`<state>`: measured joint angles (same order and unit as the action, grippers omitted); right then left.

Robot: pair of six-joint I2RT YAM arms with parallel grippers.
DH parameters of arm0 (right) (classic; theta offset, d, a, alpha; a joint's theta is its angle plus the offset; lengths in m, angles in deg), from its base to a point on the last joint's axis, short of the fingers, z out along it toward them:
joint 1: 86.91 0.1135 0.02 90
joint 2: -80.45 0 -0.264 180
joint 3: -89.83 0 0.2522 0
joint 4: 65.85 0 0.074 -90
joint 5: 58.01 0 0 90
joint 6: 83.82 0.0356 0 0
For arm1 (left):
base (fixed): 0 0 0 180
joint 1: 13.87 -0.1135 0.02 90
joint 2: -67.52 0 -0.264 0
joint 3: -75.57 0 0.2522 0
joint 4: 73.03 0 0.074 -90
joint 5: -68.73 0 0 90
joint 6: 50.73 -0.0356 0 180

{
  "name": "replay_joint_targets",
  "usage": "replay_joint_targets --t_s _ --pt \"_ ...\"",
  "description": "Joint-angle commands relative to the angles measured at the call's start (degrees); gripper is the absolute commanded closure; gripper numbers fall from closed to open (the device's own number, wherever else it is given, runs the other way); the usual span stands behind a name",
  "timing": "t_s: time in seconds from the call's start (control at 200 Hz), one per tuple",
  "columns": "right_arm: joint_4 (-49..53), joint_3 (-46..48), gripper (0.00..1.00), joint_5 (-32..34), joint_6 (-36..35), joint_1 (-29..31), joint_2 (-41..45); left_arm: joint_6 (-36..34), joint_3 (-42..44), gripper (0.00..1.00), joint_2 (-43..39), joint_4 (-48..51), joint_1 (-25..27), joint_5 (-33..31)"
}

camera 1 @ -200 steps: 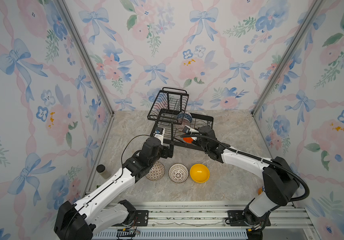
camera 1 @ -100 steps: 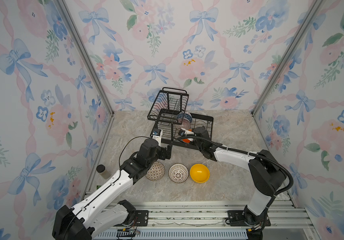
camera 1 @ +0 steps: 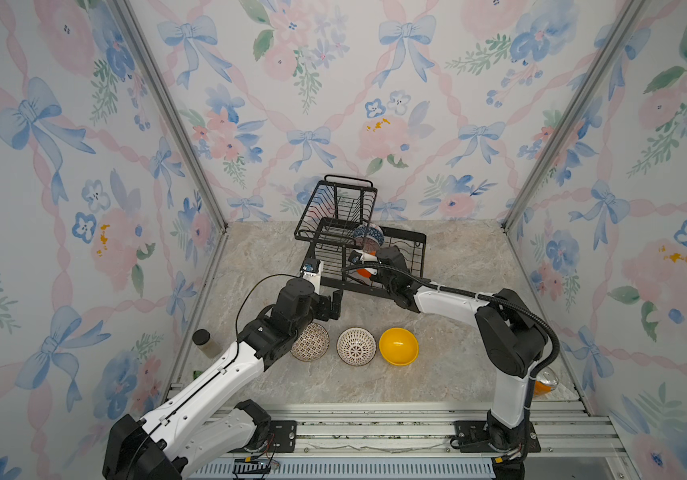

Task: Load the bowls into the dish rack
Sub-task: 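Lower the orange bowl into the lower rack tier with the right gripper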

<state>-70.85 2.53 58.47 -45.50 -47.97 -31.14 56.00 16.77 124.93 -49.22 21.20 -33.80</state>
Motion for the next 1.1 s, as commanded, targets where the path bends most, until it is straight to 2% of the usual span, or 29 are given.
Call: replay_joint_targets --t_s 0.0,0.6,1.095 --pt "-2.7 -3.6 1.00 1.9 0.4 -0.6 -1.8 0.7 0.7 0.02 -0.7 0.4 -0.6 0.8" --pt "-9.0 -9.4 1.00 5.6 -1.9 -1.2 -9.7 0.6 0.9 0.02 -0.7 0.5 -1.0 1.4" --pt "-9.8 -12.2 1.00 5.8 -0.5 -1.8 -13.7 1.0 1.4 0.02 -1.2 0.5 -1.0 1.8"
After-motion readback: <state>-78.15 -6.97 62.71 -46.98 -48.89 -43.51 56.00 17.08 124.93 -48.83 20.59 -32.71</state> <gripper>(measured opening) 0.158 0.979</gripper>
